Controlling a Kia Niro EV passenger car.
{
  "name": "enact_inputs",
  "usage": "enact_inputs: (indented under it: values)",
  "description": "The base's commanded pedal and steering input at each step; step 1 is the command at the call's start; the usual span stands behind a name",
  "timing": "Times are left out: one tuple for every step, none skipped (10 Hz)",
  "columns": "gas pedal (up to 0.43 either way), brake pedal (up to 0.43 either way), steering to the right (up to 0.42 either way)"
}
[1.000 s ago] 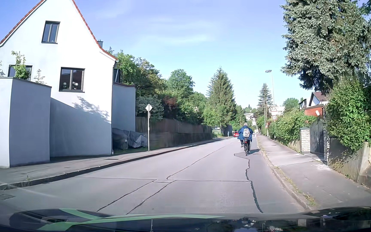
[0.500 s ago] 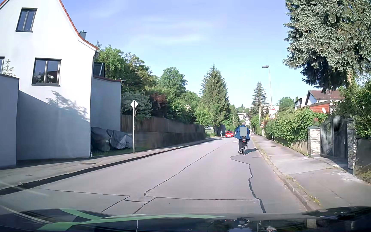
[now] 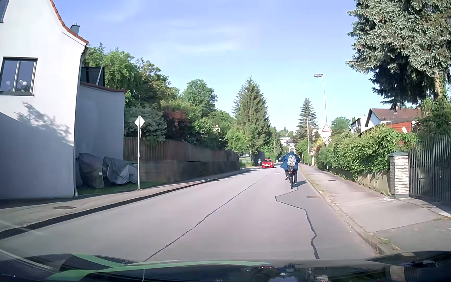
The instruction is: Follow the waypoints while adhering to traffic rules and regulations
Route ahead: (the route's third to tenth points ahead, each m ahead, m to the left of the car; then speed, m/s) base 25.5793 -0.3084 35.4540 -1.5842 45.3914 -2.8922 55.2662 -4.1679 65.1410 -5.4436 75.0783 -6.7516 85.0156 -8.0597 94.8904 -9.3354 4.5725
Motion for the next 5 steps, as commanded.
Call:
enact_inputs:
  values:
    - [0.138, 0.0, 0.058]
    - [0.138, 0.0, 0.057]
    - [0.138, 0.0, 0.057]
    - [0.138, 0.0, 0.055]
    - [0.138, 0.0, 0.053]
